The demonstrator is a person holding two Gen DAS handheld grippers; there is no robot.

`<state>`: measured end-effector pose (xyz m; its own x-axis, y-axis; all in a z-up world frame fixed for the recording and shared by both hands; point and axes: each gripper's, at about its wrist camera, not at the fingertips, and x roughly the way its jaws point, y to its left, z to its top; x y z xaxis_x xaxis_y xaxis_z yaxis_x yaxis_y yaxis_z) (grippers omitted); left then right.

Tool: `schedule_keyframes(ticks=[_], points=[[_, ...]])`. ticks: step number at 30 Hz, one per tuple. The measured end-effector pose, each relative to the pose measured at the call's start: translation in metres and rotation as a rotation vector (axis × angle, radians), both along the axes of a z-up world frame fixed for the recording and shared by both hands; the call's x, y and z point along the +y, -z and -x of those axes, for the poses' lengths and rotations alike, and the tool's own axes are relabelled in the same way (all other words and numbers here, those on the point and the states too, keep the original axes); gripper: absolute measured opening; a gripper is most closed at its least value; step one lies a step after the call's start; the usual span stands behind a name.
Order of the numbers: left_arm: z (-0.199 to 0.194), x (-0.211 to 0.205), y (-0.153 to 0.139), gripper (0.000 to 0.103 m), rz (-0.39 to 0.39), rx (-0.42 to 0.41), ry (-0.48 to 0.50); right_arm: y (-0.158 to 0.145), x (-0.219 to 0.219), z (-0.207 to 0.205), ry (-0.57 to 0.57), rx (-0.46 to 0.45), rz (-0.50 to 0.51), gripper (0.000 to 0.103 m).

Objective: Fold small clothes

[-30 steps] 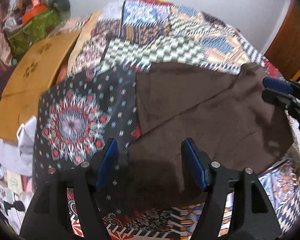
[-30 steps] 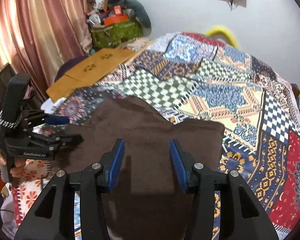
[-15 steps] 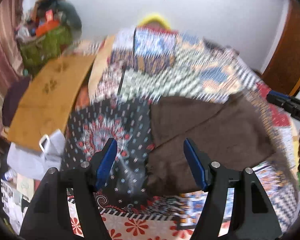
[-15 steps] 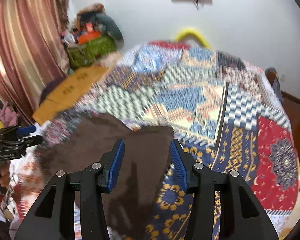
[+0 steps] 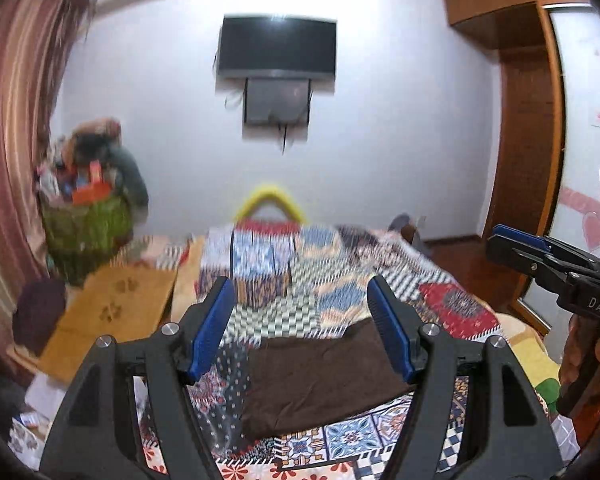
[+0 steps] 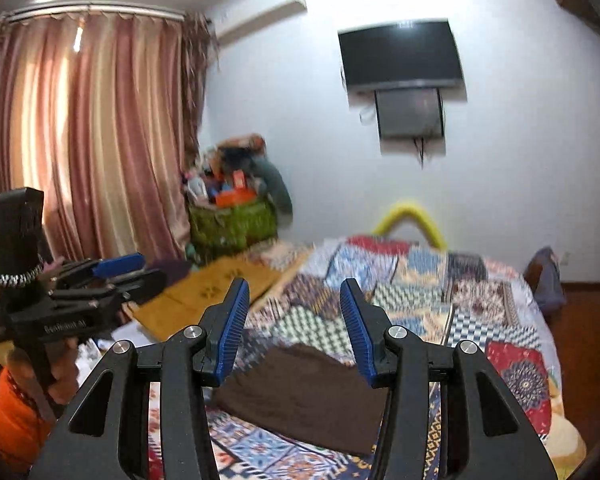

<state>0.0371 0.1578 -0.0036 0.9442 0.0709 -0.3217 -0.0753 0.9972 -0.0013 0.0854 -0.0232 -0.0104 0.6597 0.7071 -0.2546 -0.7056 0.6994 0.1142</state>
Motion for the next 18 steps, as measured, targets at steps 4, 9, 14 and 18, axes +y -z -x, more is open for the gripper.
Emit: schedule_keyframes(ticks=[4, 9, 14, 18], points=[[0.027, -0.016, -0.005, 0.07, -0.037, -0.059, -0.028, -0.007, -0.004, 0.032, 0.024, -0.044, -0.022, 0.056], [0.044, -0.019, 0.001, 0.091, -0.008, -0.072, -0.029, 0.0, -0.003, 0.051, 0.071, -0.056, -0.004, 0.081], [0.053, -0.015, 0.007, 0.102, 0.02, -0.079, -0.052, 0.008, 0.0, 0.057, 0.131, -0.069, 0.048, 0.099], [0.058, -0.014, 0.009, 0.103, 0.027, -0.08, -0.061, 0.012, -0.003, 0.058, 0.164, -0.06, 0.06, 0.103]])
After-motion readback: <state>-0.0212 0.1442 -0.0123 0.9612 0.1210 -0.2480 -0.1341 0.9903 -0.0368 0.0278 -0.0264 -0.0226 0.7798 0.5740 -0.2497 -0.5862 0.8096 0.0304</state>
